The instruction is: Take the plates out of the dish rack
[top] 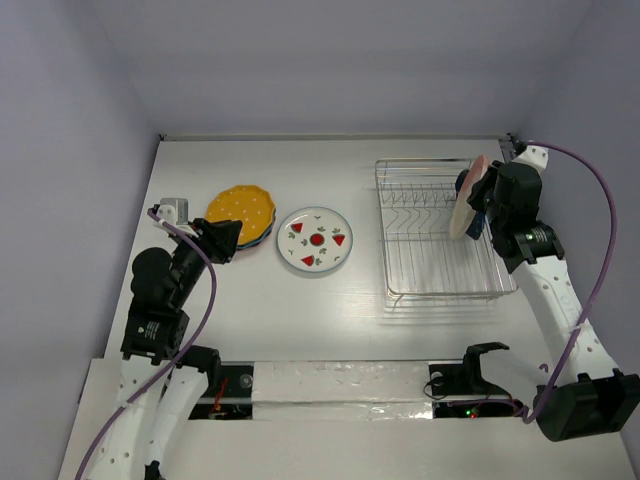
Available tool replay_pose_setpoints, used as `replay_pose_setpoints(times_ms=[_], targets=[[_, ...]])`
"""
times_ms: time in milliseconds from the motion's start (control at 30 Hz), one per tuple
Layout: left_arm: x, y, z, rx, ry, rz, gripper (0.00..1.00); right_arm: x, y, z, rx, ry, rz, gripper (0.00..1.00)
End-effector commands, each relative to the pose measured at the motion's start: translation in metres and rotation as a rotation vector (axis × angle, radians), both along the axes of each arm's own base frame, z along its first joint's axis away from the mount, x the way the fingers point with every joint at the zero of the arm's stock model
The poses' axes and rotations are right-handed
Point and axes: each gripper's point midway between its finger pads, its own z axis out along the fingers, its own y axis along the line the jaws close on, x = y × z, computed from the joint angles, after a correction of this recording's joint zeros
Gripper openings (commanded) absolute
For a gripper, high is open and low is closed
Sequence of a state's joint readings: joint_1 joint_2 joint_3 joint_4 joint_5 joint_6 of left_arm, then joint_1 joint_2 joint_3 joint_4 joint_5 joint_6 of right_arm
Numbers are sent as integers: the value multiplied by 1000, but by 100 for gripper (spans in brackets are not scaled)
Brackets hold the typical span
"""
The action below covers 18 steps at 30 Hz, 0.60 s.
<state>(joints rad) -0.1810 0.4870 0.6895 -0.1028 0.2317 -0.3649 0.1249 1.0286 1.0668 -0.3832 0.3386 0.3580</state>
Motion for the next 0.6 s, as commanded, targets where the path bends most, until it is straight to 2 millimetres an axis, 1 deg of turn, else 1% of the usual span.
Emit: replay_pose_setpoints(times_ms=[0, 133, 233, 267, 367, 567], targets=[[-3, 1, 29, -16, -86, 3, 25, 12, 15, 84, 123, -301, 40, 0], [-3, 1, 30, -16, -87, 0, 26, 10, 25, 92, 155, -335, 89, 0], [-3, 1, 29, -14, -86, 0, 26, 8, 37, 106, 188, -375, 154, 0], [-3, 1, 29, -14, -85, 2, 26, 9, 39, 107, 192, -373, 167, 0], [-3, 1, 30, -16, -87, 2, 26, 10, 40, 112, 194, -371, 170, 0], [-2, 0, 29, -15, -84, -3, 26, 5, 38, 117, 179, -373, 167, 0]])
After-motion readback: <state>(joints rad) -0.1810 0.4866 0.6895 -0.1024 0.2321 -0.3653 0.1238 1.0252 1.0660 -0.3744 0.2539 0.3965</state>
